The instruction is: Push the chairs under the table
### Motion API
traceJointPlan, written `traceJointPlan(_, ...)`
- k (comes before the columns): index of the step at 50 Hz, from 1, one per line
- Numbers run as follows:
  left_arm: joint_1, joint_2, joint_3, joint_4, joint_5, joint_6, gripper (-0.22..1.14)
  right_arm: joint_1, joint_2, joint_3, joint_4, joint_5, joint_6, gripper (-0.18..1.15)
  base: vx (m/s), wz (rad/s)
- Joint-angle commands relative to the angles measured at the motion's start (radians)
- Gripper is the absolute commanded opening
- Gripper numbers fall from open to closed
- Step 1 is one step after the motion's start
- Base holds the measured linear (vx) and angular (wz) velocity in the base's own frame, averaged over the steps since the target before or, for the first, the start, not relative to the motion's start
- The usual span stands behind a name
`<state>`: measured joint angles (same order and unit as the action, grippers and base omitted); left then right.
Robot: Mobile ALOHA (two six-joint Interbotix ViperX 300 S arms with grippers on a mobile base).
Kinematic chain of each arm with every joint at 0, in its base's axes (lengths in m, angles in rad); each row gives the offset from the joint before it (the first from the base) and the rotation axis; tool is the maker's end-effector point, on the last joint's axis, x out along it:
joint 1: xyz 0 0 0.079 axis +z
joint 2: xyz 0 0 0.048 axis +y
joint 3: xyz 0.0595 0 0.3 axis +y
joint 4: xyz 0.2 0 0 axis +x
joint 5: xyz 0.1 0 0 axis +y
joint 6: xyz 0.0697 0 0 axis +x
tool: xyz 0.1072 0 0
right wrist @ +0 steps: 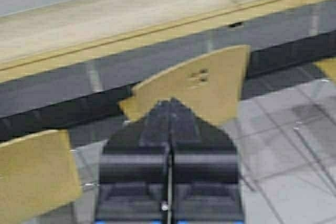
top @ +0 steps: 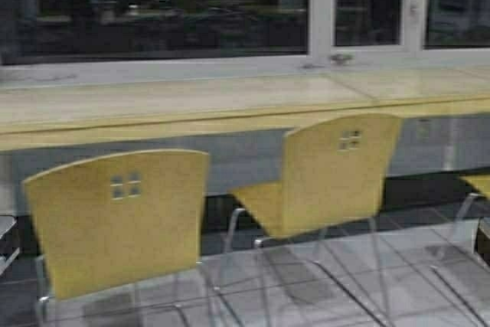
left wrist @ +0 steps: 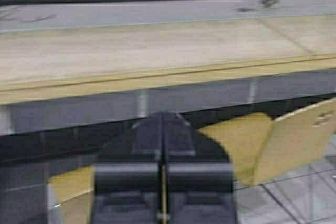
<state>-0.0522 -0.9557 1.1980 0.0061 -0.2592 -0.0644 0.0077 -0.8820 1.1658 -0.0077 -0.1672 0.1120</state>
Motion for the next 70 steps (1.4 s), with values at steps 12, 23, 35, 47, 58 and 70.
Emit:
traceJointPlan(12, 0.000, 0.012, -0.031, 0.002, -0.011, -0.006, 0.03, 0.003, 0.003, -0.023, 0.000, 0.009, 0.003, 0.04, 0.05, 0.29)
traceJointPlan(23, 0.000, 0.017, -0.031, -0.005, -0.009, -0.041, 0.03, 0.002, 0.003, -0.023, 0.003, 0.098, 0.014, 0.04, 0.06, 0.32)
traceJointPlan(35, 0.000, 0.023, -0.023, 0.000, -0.009, -0.067, 0.03, 0.002, 0.005, -0.026, -0.002, 0.117, 0.009, 0.04, 0.07, 0.27)
traceJointPlan(47, 0.000, 0.031, -0.018, 0.000, -0.009, -0.069, 0.03, 0.002, 0.015, -0.038, -0.003, 0.115, 0.006, 0.04, 0.07, 0.13)
traceJointPlan(58, 0.000, 0.031, -0.020, 0.000, -0.009, -0.072, 0.03, 0.002, 0.051, -0.049, -0.003, 0.115, 0.005, 0.04, 0.12, 0.07)
traceJointPlan(70, 0.000, 0.018, -0.028, 0.000, -0.009, -0.078, 0.03, 0.002, 0.052, -0.051, -0.003, 0.120, 0.003, 0.04, 0.18, 0.06)
